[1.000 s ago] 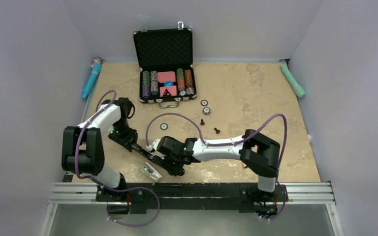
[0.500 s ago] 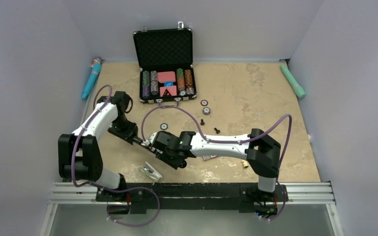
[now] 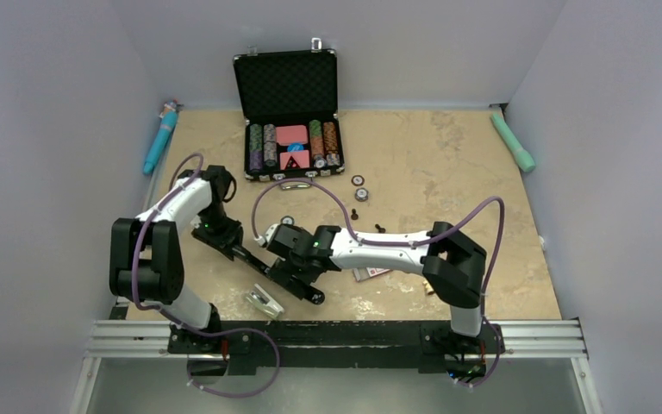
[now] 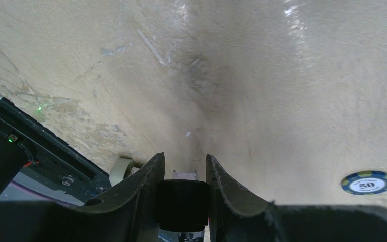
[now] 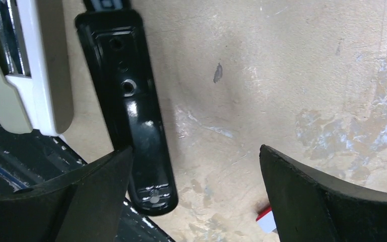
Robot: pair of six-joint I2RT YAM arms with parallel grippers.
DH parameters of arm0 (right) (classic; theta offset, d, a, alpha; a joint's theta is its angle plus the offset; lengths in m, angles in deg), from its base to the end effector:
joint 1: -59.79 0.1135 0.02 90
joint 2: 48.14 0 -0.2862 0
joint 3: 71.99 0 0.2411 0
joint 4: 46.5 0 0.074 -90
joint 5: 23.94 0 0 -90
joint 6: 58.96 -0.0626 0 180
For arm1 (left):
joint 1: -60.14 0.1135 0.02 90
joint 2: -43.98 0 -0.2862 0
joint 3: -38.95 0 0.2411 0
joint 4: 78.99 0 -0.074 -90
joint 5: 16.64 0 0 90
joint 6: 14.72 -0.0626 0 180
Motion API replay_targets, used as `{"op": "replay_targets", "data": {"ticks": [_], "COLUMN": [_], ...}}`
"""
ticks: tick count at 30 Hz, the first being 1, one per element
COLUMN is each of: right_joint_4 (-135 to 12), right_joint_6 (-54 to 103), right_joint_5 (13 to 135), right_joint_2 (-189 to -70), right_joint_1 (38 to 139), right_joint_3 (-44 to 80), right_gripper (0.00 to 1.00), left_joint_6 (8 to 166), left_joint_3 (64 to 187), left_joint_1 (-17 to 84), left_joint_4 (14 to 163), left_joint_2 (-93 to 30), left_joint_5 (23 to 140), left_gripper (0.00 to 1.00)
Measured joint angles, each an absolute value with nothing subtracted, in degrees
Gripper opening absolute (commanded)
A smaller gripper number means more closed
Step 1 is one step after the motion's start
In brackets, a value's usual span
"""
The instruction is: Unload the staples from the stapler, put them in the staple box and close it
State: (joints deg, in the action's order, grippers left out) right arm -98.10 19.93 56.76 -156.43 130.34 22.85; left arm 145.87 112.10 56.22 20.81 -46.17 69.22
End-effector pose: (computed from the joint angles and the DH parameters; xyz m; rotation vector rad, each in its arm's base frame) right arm 0.1433 0.3753 0.2061 -1.2960 2.3682 0.2243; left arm 0.2340 -0.0115 0.1938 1.6859 -2.5758 -0.2058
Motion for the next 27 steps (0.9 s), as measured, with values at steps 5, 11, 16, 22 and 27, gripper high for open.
{"op": "replay_targets", "data": {"ticks": [5,11,16,22,27], "right_joint_4": [-96.57,-93.86,-91.44,-90.04,-89.78], "right_joint_6": [19.95,19.91,19.82,19.84,20.60], "right_joint_5": [57.52,60.34,63.03,67.38,68.78], "right_joint_2": [-156.63,-158.03,-156.67,-156.34,-156.52], "right_joint_1": [129.55,129.38,128.94,128.92,129.09], "right_joint_3": [22.34,21.60,18.76,17.05,17.18], "right_gripper": [0.99,0.98,0.83,0.44,0.00], "left_joint_6": [145.89,145.89,145.85,145.65,145.63], "left_joint_3": [110.79,111.01,111.09,111.14,111.42], "left_joint_1": [56.20,55.98,55.87,55.87,55.78], "left_joint_4": [21.01,20.73,20.73,21.03,20.84], "left_joint_2": [-46.61,-46.61,-46.78,-47.20,-47.20], "left_joint_5": [69.81,69.90,69.85,69.90,69.96], "left_gripper": [0.00,0.00,0.00,0.00,0.00]}}
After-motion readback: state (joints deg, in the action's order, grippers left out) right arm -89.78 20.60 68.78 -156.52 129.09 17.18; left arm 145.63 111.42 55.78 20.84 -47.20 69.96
